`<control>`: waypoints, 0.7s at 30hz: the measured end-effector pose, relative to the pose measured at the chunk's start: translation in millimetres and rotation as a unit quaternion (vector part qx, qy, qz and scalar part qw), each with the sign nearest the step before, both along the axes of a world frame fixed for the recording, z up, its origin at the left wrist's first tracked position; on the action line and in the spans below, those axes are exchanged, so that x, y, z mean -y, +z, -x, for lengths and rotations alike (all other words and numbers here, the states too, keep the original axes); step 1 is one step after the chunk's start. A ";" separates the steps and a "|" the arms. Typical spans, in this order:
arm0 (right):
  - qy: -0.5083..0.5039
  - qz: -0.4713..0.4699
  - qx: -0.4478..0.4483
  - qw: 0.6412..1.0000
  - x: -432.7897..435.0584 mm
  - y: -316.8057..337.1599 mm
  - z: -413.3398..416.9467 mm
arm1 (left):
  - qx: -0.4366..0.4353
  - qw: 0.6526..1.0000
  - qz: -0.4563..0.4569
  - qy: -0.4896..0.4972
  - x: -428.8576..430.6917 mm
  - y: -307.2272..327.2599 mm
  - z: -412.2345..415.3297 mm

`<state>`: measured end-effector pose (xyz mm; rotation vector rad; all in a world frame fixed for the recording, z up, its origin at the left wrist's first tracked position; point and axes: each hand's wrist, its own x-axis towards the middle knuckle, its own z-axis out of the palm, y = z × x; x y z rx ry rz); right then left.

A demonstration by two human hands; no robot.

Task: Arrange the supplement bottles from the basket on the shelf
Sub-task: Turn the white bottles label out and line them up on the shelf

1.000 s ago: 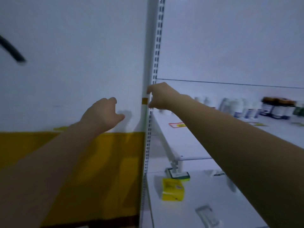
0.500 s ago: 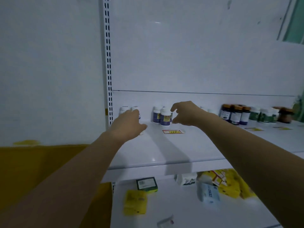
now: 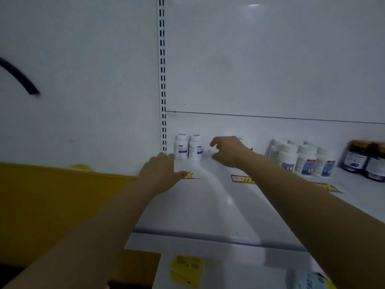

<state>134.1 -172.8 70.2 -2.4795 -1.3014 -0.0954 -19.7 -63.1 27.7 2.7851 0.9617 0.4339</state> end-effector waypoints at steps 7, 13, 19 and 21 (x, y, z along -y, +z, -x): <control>-0.012 -0.035 0.004 0.999 -68.0 -4.9 -28.7 | -0.019 0.999 0.013 -0.024 -23.8 -28.0 -30.5; -0.023 -0.066 -0.013 0.997 -113.3 -11.6 -44.6 | -0.090 0.995 0.008 -0.040 -32.6 -44.0 -37.4; -0.039 -0.104 -0.025 0.993 -130.9 -30.0 -46.0 | -0.111 0.993 0.019 -0.041 -31.3 -43.8 -36.3; -0.036 -0.110 -0.039 0.993 -127.6 -27.3 -44.6 | -0.109 0.993 0.029 -0.038 -31.3 -43.2 -35.9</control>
